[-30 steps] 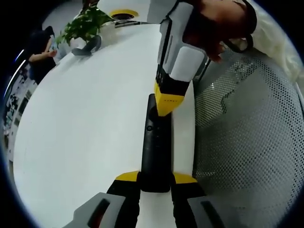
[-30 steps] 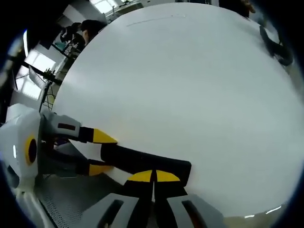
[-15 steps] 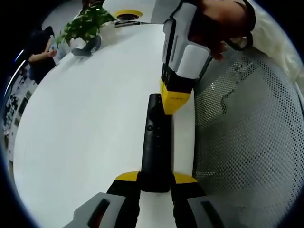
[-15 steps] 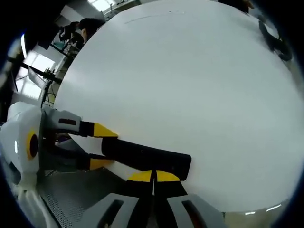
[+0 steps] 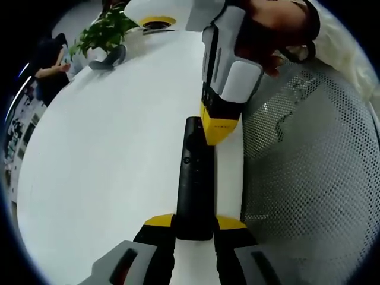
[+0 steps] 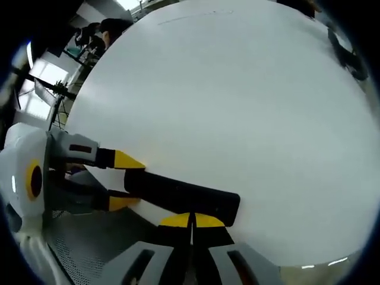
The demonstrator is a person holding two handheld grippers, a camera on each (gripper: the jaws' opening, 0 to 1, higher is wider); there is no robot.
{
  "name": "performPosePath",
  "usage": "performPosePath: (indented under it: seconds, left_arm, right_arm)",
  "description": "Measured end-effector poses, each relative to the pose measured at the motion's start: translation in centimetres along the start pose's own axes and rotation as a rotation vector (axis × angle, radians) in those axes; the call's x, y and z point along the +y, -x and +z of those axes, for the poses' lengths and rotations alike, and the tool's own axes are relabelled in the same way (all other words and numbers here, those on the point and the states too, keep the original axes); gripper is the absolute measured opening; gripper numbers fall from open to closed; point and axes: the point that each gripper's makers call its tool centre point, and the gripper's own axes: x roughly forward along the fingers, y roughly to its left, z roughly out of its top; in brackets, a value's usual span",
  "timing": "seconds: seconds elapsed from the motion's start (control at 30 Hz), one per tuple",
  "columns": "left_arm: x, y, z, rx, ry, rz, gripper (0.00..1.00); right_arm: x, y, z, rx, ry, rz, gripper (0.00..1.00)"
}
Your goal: Press the specified remote control buttons in sequence, fully releasing each button before pressing the next.
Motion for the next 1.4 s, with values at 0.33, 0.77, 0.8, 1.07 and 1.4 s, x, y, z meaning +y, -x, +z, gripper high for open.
performPosePath:
  seconds: [0.33,0.77,0.8,1.07,1.4]
  left_arm:
    - [0.0,0.0,0.0,0.002,-0.001,0.000,0.24]
    - [0.0,0.0,0.0,-0.003,-0.001,-0.001,0.24]
    - [0.0,0.0,0.0,-0.004,-0.002,-0.001,0.24]
    - [0.0,0.0,0.0,-0.010,0.001,-0.002,0.24]
    - [0.0,0.0,0.0,-0.010,0.003,-0.001,0.24]
  right_arm:
    - [-0.2,0.1,-0.1,0.042,-0.005,0.016,0.00]
    - [0.1,1.2,1.4,-0.054,-0.031,0.034,0.00]
    - [0.0,1.1,1.7,-0.061,-0.030,0.036,0.00]
    - [0.0,0.2,1.2,-0.034,-0.018,0.016,0.00]
    - [-0.1,0.2,1.3,-0.028,-0.031,0.005,0.00]
